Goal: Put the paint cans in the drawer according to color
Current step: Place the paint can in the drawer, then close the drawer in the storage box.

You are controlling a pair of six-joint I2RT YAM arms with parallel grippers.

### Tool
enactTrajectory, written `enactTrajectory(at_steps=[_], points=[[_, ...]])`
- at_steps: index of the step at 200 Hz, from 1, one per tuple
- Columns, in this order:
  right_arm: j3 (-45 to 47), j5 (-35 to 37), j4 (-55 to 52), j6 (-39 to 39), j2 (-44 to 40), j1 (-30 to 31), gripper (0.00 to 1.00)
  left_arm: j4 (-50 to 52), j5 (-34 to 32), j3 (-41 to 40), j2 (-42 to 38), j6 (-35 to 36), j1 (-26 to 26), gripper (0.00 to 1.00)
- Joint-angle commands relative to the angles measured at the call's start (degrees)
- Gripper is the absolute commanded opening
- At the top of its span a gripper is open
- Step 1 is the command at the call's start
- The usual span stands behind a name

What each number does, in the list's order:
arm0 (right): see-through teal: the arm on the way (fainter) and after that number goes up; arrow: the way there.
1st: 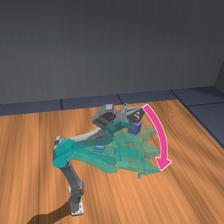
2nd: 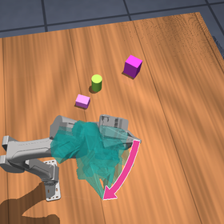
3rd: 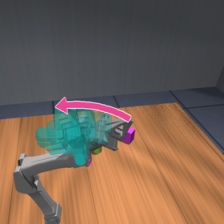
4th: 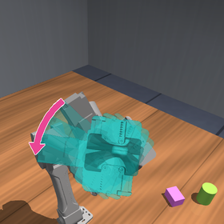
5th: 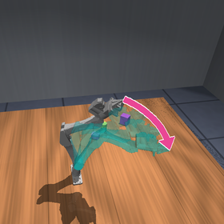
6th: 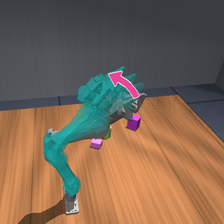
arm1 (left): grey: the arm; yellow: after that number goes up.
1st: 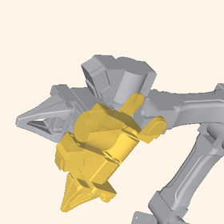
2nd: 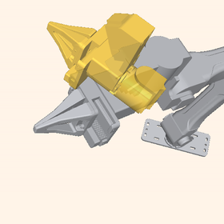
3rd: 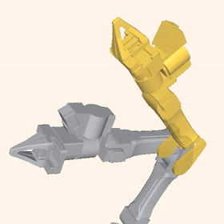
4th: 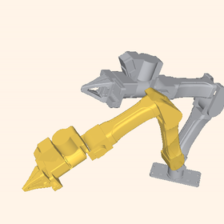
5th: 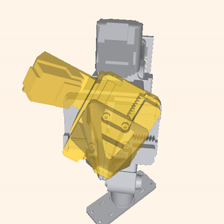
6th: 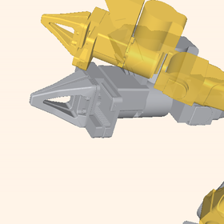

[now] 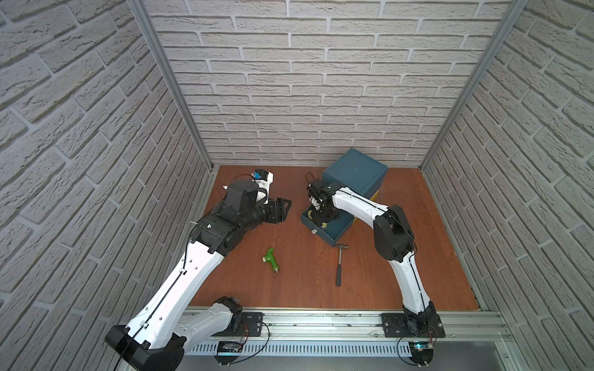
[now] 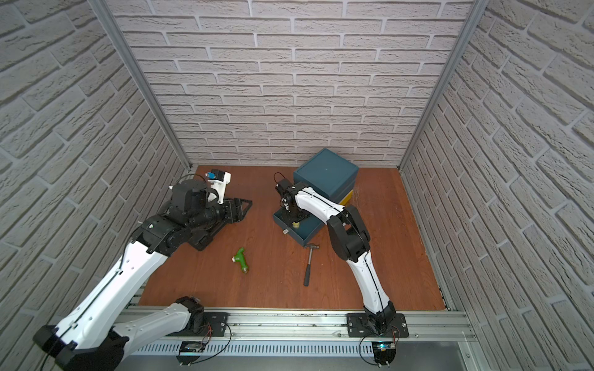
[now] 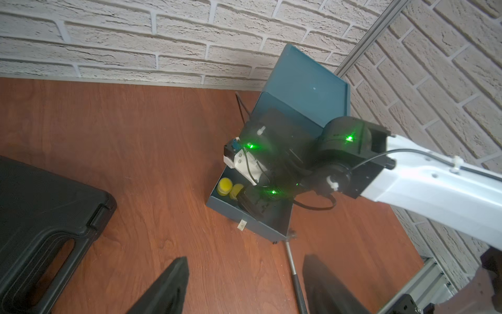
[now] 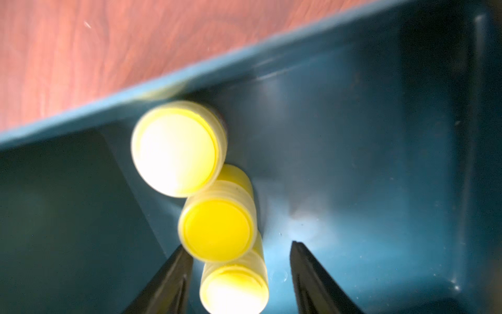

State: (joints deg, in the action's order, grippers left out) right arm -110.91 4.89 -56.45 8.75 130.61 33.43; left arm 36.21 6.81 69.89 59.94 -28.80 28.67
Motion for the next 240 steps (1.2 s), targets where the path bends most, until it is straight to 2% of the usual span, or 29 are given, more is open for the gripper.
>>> enactTrajectory(at_steps=[1, 65, 114, 143, 184, 210, 240], points=[[-1.83, -0.23, -0.57, -0.6, -3.16, 0.06, 0.65, -3.63, 0.99, -2.09, 0.18, -2.21, 0.34, 0.7], [-8.39, -1.41, -5.21, -0.16, -10.06, 0.14, 0.67, -8.16, 3.21, -7.18, 2.18, -8.68, 0.35, 0.65], [-9.65, -1.7, -6.55, 4.11, -23.42, 0.43, 0.5, -15.72, 6.02, -14.52, 5.4, -17.77, 0.65, 0.57], [-5.07, -0.57, -7.44, 6.54, -33.21, 0.59, 0.42, -21.11, 7.33, -18.32, 7.44, -21.78, 1.42, 0.51], [7.72, 0.02, -6.44, 9.99, -49.28, 0.74, 0.38, -24.9, 5.98, -19.56, 13.48, -23.69, 6.65, 0.49], [12.36, 0.64, -8.56, 11.72, -55.32, 0.74, 0.37, -30.33, 5.8, -22.12, 17.66, -28.5, 8.03, 0.47], [15.65, -0.2, -9.45, 13.11, -59.11, 0.76, 0.36, -39.33, 6.29, -26.57, 22.02, -35.37, 6.85, 0.41]])
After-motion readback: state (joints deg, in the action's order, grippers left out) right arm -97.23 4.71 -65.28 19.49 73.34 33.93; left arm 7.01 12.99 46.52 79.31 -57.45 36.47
